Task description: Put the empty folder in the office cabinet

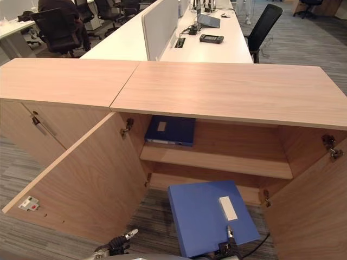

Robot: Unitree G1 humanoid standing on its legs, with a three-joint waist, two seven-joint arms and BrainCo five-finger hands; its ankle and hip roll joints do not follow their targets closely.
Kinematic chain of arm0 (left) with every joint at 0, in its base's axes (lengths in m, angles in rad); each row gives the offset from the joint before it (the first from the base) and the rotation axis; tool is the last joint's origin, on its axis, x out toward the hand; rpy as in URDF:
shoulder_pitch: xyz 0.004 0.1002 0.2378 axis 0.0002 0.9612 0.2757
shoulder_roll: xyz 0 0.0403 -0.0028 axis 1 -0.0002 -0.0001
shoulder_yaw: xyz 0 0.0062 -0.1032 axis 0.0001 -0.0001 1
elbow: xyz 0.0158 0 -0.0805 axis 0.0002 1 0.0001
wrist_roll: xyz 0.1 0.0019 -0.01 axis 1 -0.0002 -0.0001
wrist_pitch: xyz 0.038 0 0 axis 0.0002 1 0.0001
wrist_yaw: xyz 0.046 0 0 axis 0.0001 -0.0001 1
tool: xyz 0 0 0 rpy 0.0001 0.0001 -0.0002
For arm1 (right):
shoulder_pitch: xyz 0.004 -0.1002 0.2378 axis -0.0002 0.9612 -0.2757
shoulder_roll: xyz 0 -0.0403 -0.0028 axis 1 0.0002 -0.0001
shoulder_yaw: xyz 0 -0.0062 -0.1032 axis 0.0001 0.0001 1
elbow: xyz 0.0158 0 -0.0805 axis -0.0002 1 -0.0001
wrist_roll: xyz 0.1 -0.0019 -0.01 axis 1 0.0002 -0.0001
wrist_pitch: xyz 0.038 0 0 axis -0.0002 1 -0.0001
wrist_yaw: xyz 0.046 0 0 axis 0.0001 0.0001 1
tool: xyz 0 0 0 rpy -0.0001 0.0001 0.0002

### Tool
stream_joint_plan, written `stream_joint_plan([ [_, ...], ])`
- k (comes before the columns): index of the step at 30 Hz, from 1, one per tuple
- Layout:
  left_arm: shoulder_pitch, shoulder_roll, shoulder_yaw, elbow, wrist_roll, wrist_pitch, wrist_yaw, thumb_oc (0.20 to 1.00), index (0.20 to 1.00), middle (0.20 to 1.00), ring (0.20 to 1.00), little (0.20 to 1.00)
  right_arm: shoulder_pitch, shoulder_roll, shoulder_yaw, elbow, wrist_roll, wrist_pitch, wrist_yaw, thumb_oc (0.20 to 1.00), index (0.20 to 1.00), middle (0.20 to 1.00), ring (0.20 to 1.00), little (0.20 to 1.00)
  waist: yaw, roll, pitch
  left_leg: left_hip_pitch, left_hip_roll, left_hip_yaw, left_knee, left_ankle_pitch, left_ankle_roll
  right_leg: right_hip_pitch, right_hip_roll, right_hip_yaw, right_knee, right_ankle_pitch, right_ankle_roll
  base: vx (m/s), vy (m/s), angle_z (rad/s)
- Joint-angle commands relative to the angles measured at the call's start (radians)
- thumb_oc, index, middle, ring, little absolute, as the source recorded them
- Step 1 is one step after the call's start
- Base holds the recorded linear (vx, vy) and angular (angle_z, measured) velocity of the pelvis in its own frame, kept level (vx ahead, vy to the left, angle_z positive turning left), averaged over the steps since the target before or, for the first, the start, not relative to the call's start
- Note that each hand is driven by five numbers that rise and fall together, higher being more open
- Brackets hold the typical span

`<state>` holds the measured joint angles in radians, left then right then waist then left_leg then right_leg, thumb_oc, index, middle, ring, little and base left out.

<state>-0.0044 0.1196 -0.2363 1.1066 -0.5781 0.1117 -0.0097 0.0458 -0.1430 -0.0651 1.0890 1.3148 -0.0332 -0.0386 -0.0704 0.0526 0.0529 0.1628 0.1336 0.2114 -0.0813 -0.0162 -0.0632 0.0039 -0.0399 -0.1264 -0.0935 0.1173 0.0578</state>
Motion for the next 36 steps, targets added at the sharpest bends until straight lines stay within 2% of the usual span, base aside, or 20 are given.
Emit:
stream_joint_plan([
  [1, -0.033, 0.003, 0.047, 0.032, 0.006, -0.041, 0.01, 1.0, 1.0, 1.0, 1.0, 1.0, -0.056, -0.007, 0.014, -0.069, -0.013, -0.036, 0.044, 0.2, 0.2, 0.2, 0.2, 0.2, -0.002, -0.061, 0.003, -0.01, 0.027, -0.056, -0.006, 0.019, -0.073, 0.065, -0.011, -0.012, 0.006, -0.083, 0.068, 0.01, -0.131, 0.02],
  [2, -0.038, 0.007, 0.053, 0.028, -0.008, -0.048, 0.015, 1.0, 1.0, 1.0, 1.0, 1.0, -0.071, -0.018, 0.016, -0.092, -0.015, -0.047, 0.045, 0.2, 0.2, 0.2, 0.2, 0.2, 0.0, -0.063, 0.018, -0.015, 0.041, -0.056, 0.005, 0.038, -0.079, 0.068, -0.004, -0.009, 0.006, -0.089, 0.06, -0.08, -0.196, 0.02],
  [3, -0.048, 0.013, 0.061, 0.015, -0.032, -0.056, 0.027, 1.0, 1.0, 1.0, 1.0, 1.0, -0.083, -0.03, 0.025, -0.127, -0.02, -0.063, 0.043, 0.2, 0.2, 0.2, 0.2, 0.2, 0.012, -0.08, 0.052, -0.084, 0.056, -0.067, 0.125, 0.044, -0.08, 0.069, -0.009, -0.008, 0.018, -0.094, 0.04, -0.13, -0.199, 0.07],
  [4, -0.055, 0.014, 0.064, -0.008, -0.048, -0.06, 0.036, 1.0, 1.0, 1.0, 1.0, 1.0, -0.089, -0.041, 0.038, -0.169, -0.029, -0.074, 0.04, 0.2, 0.2, 0.2, 0.2, 0.2, 0.03, -0.087, 0.078, -0.144, 0.043, -0.106, 0.234, 0.079, -0.069, 0.061, -0.013, -0.013, 0.039, -0.096, 0.019, -0.13, -0.16, 0.19],
  [6, -0.052, 0.009, 0.076, -0.014, -0.071, -0.073, 0.041, 1.0, 1.0, 1.0, 1.0, 1.0, -0.092, -0.059, 0.047, -0.195, -0.045, -0.076, 0.041, 0.2, 0.2, 0.2, 0.2, 0.2, 0.04, -0.094, 0.086, -0.226, 0.018, -0.128, 0.306, 0.133, -0.054, 0.061, -0.026, -0.027, 0.054, -0.111, 0.006, -0.01, -0.023, 0.17],
  [10, -0.039, 0.005, 0.086, -0.003, -0.06, -0.071, 0.042, 1.0, 1.0, 1.0, 1.0, 1.0, -0.092, -0.071, 0.046, -0.211, -0.063, -0.073, 0.038, 0.2, 0.2, 0.2, 0.2, 0.2, 0.059, -0.097, 0.079, -0.287, -0.008, -0.09, 0.245, 0.123, -0.048, 0.074, -0.047, -0.022, 0.042, -0.12, 0.014, 0.11, 0.074, 0.11],
  [12, -0.038, 0.003, 0.087, 0.007, -0.051, -0.07, 0.038, 1.0, 1.0, 1.0, 1.0, 1.0, -0.096, -0.076, 0.039, -0.207, -0.07, -0.074, 0.039, 0.2, 0.2, 0.2, 0.2, 0.2, 0.071, -0.09, 0.079, -0.315, -0.014, -0.078, 0.191, 0.147, -0.053, 0.088, -0.055, -0.02, 0.037, -0.126, 0.021, 0.14, 0.126, -0.04],
  [13, -0.039, 0.004, 0.085, 0.008, -0.055, -0.072, 0.041, 1.0, 1.0, 1.0, 1.0, 1.0, -0.107, -0.082, 0.031, -0.206, -0.062, -0.082, 0.034, 0.2, 0.2, 0.2, 0.2, 0.2, 0.083, -0.072, 0.088, -0.354, -0.024, -0.071, 0.127, 0.172, -0.062, 0.102, -0.06, -0.015, 0.037, -0.139, 0.028, 0.26, 0.296, 0.13],
  [14, -0.025, -0.007, 0.091, 0.031, -0.058, -0.075, 0.038, 1.0, 1.0, 1.0, 1.0, 1.0, -0.107, -0.08, 0.018, -0.185, -0.051, -0.079, 0.045, 0.2, 0.2, 0.2, 0.2, 0.2, 0.081, -0.038, 0.067, -0.29, -0.024, -0.092, 0.032, 0.178, -0.064, 0.118, -0.061, -0.004, 0.027, -0.152, 0.046, 0.29, 0.328, 0.13],
  [18, -0.002, -0.01, 0.104, 0.064, -0.031, -0.078, 0.032, 1.0, 1.0, 1.0, 1.0, 1.0, -0.106, -0.079, -0.001, -0.149, -0.053, -0.073, 0.05, 0.2, 0.2, 0.2, 0.2, 0.2, 0.074, -0.014, 0.028, -0.232, -0.045, -0.083, 0.005, 0.153, -0.052, 0.139, -0.101, 0.002, 0.009, -0.152, 0.07, 0.21, 0.255, -0.37],
  [19, 0.0, 0.0, 0.125, 0.089, -0.019, -0.081, 0.032, 1.0, 1.0, 1.0, 1.0, 1.0, -0.119, -0.067, -0.005, -0.116, -0.056, -0.069, 0.055, 0.2, 0.2, 0.2, 0.2, 0.2, 0.079, -0.014, 0.011, -0.206, -0.072, -0.079, -0.002, 0.12, -0.03, 0.131, -0.134, 0.017, 0.006, -0.141, 0.092, 0.16, 0.237, -0.21],
  [26, -0.002, 0.022, 0.164, 0.111, 0.0, -0.085, 0.035, 1.0, 1.0, 1.0, 1.0, 1.0, -0.135, -0.04, -0.016, -0.117, -0.052, -0.078, 0.053, 0.2, 0.2, 0.2, 0.2, 0.2, 0.097, -0.03, 0.001, -0.185, -0.109, -0.038, 0.022, 0.057, 0.007, 0.117, -0.198, 0.039, 0.006, -0.114, 0.139, 0.09, 0.159, -0.23],
  [27, 0.001, 0.023, 0.177, 0.118, 0.002, -0.084, 0.033, 1.0, 1.0, 1.0, 1.0, 1.0, -0.142, -0.033, -0.021, -0.127, -0.056, -0.081, 0.053, 0.2, 0.2, 0.2, 0.2, 0.2, 0.1, -0.035, 0.004, -0.196, -0.122, -0.023, 0.058, 0.029, 0.02, 0.113, -0.227, 0.042, 0.006, -0.102, 0.158, 0.03, 0.102, -0.13],
  [28, 0.001, 0.023, 0.177, 0.119, 0.002, -0.084, 0.033, 1.0, 1.0, 1.0, 1.0, 1.0, -0.143, -0.032, -0.021, -0.127, -0.056, -0.081, 0.053, 0.2, 0.2, 0.2, 0.2, 0.2, 0.101, -0.036, 0.004, -0.198, -0.122, -0.021, 0.061, 0.026, 0.021, 0.112, -0.229, 0.044, 0.006, -0.102, 0.159, 0.04, 0.154, -0.13],
  [31, 0.01, 0.024, 0.191, 0.126, 0.014, -0.083, 0.028, 1.0, 1.0, 1.0, 1.0, 1.0, -0.139, -0.022, -0.026, -0.175, -0.061, -0.084, 0.059, 0.2, 0.2, 0.2, 0.2, 0.2, 0.106, -0.037, 0.002, -0.203, -0.147, -0.003, 0.082, -0.007, 0.044, 0.086, -0.291, 0.044, 0.036, -0.056, 0.187, 0.05, 0.152, -0.13],
  [34, 0.022, 0.033, 0.2, 0.119, 0.017, -0.084, 0.033, 1.0, 1.0, 1.0, 1.0, 1.0, -0.135, -0.017, -0.012, -0.26, -0.061, -0.098, 0.059, 0.2, 0.2, 0.2, 0.2, 0.2, 0.106, -0.041, 0.025, -0.187, -0.177, 0.006, 0.072, -0.016, 0.068, 0.01, -0.343, 0.085, 0.157, 0.051, 0.185, 0.0, 0.156, -0.18],
  [35, 0.022, 0.058, 0.215, 0.127, 0.022, -0.088, 0.031, 1.0, 1.0, 1.0, 1.0, 1.0, -0.132, -0.009, 0.025, -0.443, -0.063, -0.146, 0.075, 0.2, 0.2, 0.2, 0.2, 0.2, 0.094, -0.035, 0.07, -0.185, -0.168, 0.02, 0.078, -0.035, 0.075, -0.109, -0.326, 0.063, 0.23, 0.079, 0.147, -0.03, 0.095, -0.45],
  [36, 0.018, 0.061, 0.223, 0.135, 0.025, -0.088, 0.033, 1.0, 1.0, 1.0, 1.0, 1.0, -0.139, -0.007, 0.026, -0.487, -0.056, -0.16, 0.077, 0.2, 0.2, 0.2, 0.2, 0.2, 0.083, -0.032, 0.08, -0.184, -0.158, 0.016, 0.088, -0.048, 0.074, -0.146, -0.301, 0.039, 0.223, 0.052, 0.138, -0.01, -0.004, -0.6],
])
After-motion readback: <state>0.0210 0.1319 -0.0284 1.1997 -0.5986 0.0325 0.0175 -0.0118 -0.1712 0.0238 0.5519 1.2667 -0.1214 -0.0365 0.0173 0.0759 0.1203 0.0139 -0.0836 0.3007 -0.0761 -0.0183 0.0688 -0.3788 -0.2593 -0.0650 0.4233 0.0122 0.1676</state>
